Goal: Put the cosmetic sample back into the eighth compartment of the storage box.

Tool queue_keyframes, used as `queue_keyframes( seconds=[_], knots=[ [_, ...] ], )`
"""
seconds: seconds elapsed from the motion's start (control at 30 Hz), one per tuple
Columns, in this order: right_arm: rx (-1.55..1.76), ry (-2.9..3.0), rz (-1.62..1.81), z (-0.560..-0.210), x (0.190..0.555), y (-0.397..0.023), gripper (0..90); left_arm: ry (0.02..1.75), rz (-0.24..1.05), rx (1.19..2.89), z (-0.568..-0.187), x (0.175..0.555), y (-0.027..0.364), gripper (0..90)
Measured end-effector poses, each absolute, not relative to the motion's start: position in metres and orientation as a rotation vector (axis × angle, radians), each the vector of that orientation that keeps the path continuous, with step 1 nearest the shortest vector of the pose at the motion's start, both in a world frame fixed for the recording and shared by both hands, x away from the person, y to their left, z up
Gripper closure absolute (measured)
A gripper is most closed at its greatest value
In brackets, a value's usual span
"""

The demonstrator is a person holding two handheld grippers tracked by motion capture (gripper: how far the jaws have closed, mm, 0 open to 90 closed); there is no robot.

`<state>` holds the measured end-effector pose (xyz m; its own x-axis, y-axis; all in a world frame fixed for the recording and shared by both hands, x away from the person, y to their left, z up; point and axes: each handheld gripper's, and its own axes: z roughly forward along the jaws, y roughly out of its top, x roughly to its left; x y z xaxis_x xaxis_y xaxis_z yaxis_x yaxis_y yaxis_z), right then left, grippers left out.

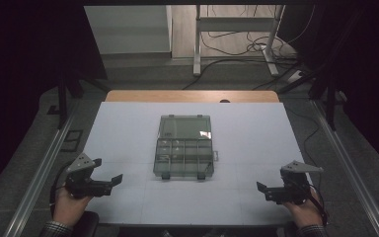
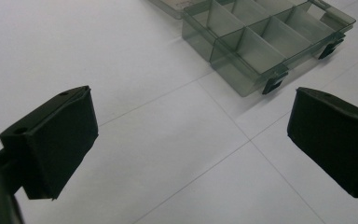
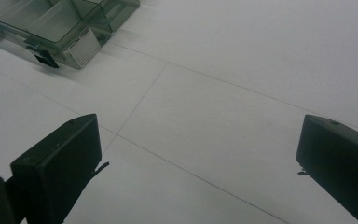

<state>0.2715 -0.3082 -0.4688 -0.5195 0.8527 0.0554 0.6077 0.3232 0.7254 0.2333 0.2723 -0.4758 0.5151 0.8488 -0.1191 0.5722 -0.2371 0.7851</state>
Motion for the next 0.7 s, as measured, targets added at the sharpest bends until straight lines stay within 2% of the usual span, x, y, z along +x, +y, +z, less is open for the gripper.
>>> queue_keyframes(
  seconds=[0.7],
  knots=[
    [1.307, 2.255, 1.010, -0.469, 0.272, -0.308, 0.0, 1.243, 0.460, 1.891, -0.481, 0.217, 0.293, 1.9]
  ],
)
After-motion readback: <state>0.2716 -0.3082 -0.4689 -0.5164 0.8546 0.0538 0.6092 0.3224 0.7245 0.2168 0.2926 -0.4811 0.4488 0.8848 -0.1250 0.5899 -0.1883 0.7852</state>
